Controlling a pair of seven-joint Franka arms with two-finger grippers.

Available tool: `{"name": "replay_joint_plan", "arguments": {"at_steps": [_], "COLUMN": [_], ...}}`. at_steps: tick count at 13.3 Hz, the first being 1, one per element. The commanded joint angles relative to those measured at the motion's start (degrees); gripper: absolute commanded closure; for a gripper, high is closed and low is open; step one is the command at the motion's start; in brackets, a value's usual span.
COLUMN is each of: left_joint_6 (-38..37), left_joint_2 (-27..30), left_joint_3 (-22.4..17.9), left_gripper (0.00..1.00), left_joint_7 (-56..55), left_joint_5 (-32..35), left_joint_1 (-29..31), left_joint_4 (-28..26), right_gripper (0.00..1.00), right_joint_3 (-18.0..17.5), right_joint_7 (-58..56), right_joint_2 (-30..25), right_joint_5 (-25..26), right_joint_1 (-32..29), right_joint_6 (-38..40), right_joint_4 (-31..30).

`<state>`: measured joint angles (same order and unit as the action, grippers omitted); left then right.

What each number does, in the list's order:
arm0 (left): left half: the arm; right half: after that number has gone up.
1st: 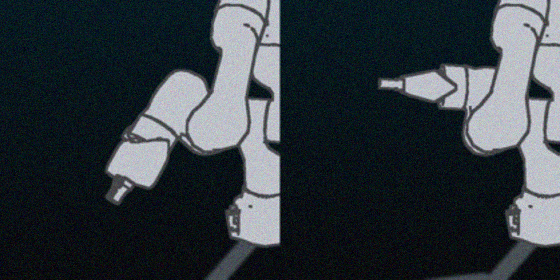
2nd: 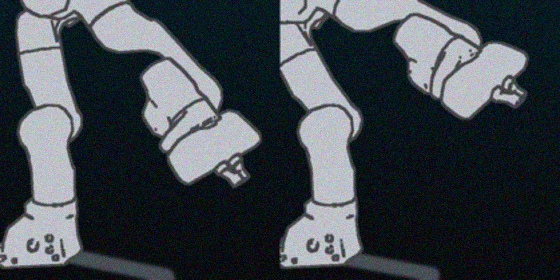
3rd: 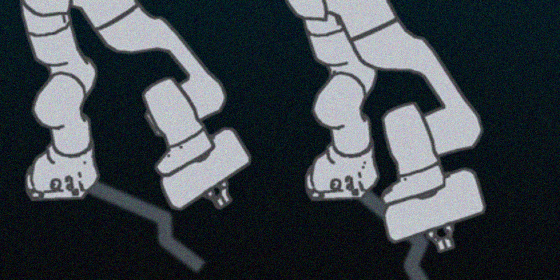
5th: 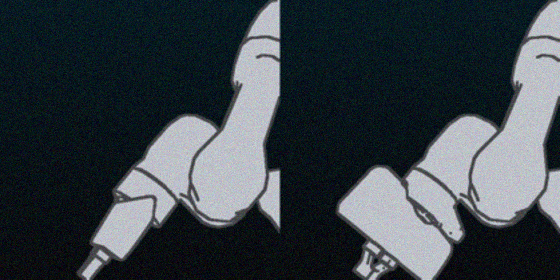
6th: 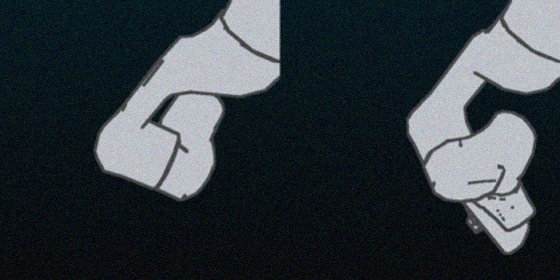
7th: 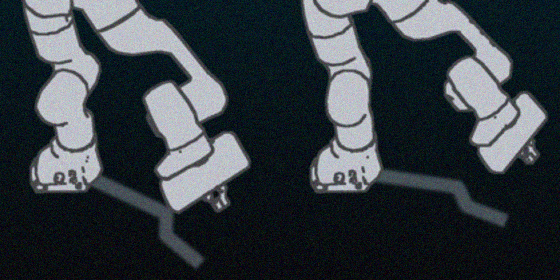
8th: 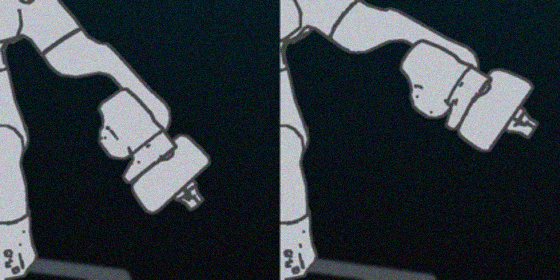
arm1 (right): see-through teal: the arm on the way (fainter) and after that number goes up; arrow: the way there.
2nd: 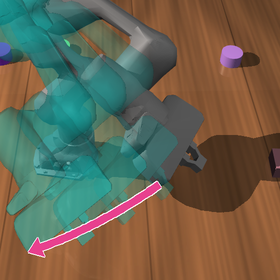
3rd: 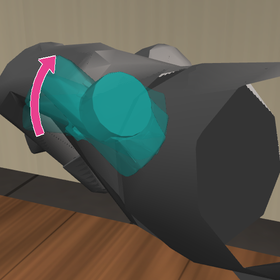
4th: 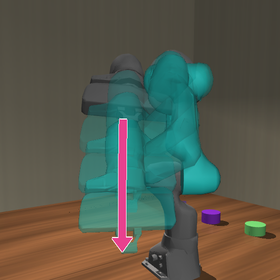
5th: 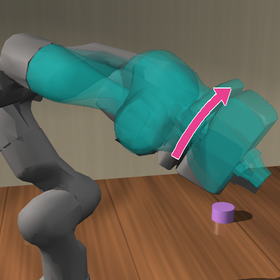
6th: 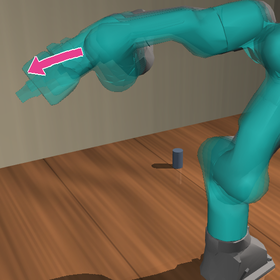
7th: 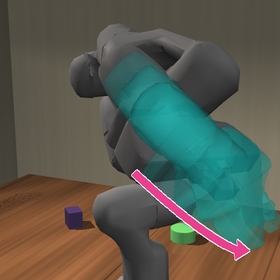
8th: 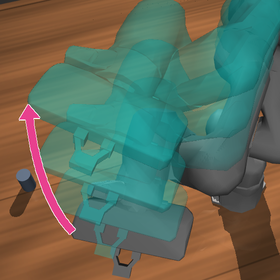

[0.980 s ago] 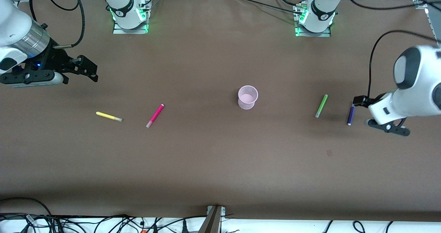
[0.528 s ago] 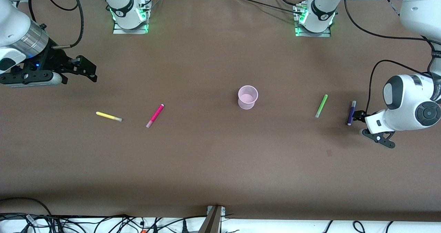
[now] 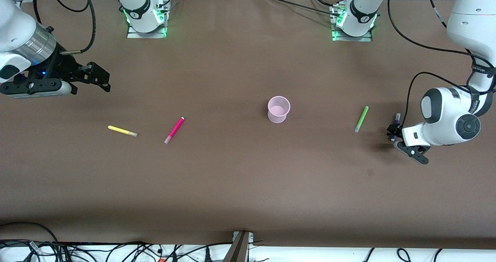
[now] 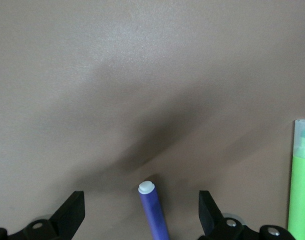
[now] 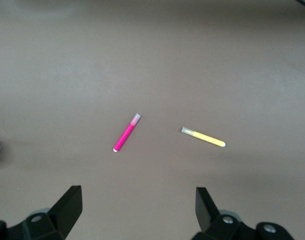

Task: Organize pens into pink holder with both arms
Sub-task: 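Reach the left gripper down to the blue marker and grasp it, then lift the blue marker while the right gripper reaches the pink marker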

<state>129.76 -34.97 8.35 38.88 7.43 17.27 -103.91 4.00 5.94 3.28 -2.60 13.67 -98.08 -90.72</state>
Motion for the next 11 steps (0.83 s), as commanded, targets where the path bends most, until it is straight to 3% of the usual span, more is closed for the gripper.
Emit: {"name": "replay_joint_plan", "arguments": {"at_steps": [1, 6, 7, 8, 9, 11], "left_joint_6": [1.0, 3.6, 3.6, 3.6, 3.6, 3.5], "left_joint_2": [1.2, 1.6, 1.7, 1.6, 1.6, 1.6], "left_joint_3": [0.3, 0.3, 0.3, 0.3, 0.3, 0.3], "left_gripper": [0.0, 0.0, 0.05, 0.45, 0.63, 0.86], "left_joint_7": [1.8, 1.1, 1.5, 1.5, 1.8, 2.1], "left_joint_5": [-1.5, -1.0, -1.0, -1.0, -1.0, -1.0], "left_joint_1": [0.9, 1.9, 1.8, 1.9, 2.0, 2.0], "left_joint_4": [-2.8, -6.5, -6.3, -6.3, -6.3, -6.1], "right_gripper": [0.0, 0.0, 0.0, 0.0, 0.0, 0.0], "right_joint_3": [-0.1, 0.0, 0.0, 0.0, 0.0, 0.0], "right_joint_7": [0.5, -0.3, 0.4, 0.8, 0.4, -0.1], "right_joint_2": [-0.4, 1.6, 2.2, 2.6, 4.1, 8.7], "right_joint_5": [-0.7, -0.6, -0.7, -0.7, -0.8, 2.1], "right_joint_1": [0.0, 0.1, 0.7, 0.7, 0.7, 1.7], "right_joint_6": [0.6, -0.3, -0.4, -0.4, -0.1, -0.5], "right_joint_4": [0.5, 0.4, 0.5, 0.2, 0.3, 1.2]}}
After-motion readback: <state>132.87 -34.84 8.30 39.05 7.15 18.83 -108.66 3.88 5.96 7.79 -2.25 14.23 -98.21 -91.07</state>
